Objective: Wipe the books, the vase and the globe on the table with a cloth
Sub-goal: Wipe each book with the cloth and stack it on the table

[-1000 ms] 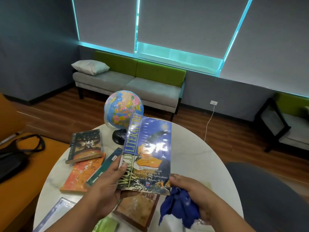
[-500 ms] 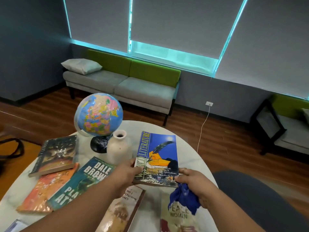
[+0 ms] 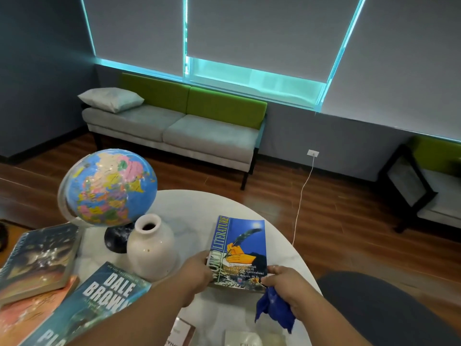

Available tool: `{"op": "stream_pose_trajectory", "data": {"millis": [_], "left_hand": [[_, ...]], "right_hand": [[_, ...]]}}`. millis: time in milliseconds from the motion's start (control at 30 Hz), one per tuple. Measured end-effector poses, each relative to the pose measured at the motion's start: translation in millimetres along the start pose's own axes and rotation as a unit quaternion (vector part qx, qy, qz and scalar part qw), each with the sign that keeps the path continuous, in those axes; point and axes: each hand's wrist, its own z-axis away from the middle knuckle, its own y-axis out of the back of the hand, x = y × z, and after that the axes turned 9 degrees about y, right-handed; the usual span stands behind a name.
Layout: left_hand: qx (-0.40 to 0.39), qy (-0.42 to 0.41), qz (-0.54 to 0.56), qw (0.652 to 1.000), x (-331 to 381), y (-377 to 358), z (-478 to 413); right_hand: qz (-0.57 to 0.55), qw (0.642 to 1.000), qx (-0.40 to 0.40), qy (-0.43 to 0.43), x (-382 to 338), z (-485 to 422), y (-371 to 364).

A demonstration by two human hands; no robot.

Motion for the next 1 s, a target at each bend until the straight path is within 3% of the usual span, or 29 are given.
{"op": "stream_pose_trajectory", "data": {"millis": [300,567,833,1000], "left_hand": [[0.038,-0.014,-0.071,0.997,-18.9,-11.8,-27.8],[0.018,-0.039,-0.147,0.988,-35.8,-6.0,-39.4],[0.061,-0.056,-0.118,0.990,-39.6,-7.5,-6.8],[0.011,-0.042,-0.066,0.997,-67.6,-8.6,32.4]], "right_hand": [[0.198,0.980,-0.006,0.020,11.8,-18.0,0.6],[0.279,0.960,-0.026,0.024,17.5,-17.0,-3.7],[0.160,0.986,0.020,0.035,7.9,8.4,30.2],[0.146,0.989,-0.002,-0.018,14.7,46.2,66.6]]}}
